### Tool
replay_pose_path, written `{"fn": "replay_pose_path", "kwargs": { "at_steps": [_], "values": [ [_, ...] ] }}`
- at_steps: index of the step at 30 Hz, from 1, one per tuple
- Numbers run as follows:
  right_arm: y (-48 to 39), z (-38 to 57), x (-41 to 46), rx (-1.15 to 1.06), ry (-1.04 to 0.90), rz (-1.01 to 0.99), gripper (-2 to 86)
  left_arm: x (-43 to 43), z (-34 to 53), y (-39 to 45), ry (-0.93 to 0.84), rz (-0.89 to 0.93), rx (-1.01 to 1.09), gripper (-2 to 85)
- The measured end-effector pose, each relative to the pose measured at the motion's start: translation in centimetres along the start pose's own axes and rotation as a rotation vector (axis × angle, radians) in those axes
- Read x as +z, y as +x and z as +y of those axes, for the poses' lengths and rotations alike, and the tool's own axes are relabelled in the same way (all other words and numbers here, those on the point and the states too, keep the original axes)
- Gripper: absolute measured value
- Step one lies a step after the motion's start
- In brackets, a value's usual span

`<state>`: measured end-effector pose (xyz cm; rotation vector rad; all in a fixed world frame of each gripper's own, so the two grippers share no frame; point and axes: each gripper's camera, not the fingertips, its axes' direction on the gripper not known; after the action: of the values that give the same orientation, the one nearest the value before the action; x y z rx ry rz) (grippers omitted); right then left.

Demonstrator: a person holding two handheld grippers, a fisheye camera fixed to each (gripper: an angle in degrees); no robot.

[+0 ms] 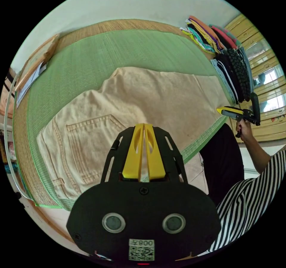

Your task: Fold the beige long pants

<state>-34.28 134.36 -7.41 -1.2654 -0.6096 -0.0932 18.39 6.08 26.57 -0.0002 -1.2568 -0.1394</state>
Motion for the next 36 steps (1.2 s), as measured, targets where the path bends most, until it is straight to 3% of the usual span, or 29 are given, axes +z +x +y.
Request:
{"fn": "replay_pose_path", "kwargs": {
  "at_steps": [1, 6, 10, 14, 23, 36],
  "values": [
    [1.4, 0.6, -0.6, 0.027, 0.010, -0.054, 0.4, 1.1, -1.0, 0.2, -0.088, 0.003, 0.010, 0.4],
    [5.7, 3.3, -4.2, 0.110, 0.051, -0.057, 1.3, -2.9, -1.3, 0.3, -0.047, 0.113, -0.045, 0.8],
    [12.2, 8.5, -8.8, 0.280, 0.167, -0.101, 4.7, -6.0, -3.6, 3.1, -0.028, 0.292, 0.057, 2.9],
    [17.6, 13.2, -12.9, 0.423, 0.232, 0.012, 7.0, -7.2, -9.2, 8.5, -0.034, 0.444, 0.238, 6.5],
    [24.3, 16.3, -14.5, 0.504, 0.263, -0.056, 8.8, -9.9, -21.3, 24.1, -0.093, 0.389, 0.618, 9.4],
    [28.7, 17.6, -16.9, 0.503, 0.266, -0.070, 7.4, -11.9, -27.8, 36.8, -0.227, 0.279, 0.773, 10.0]
  ]
}}
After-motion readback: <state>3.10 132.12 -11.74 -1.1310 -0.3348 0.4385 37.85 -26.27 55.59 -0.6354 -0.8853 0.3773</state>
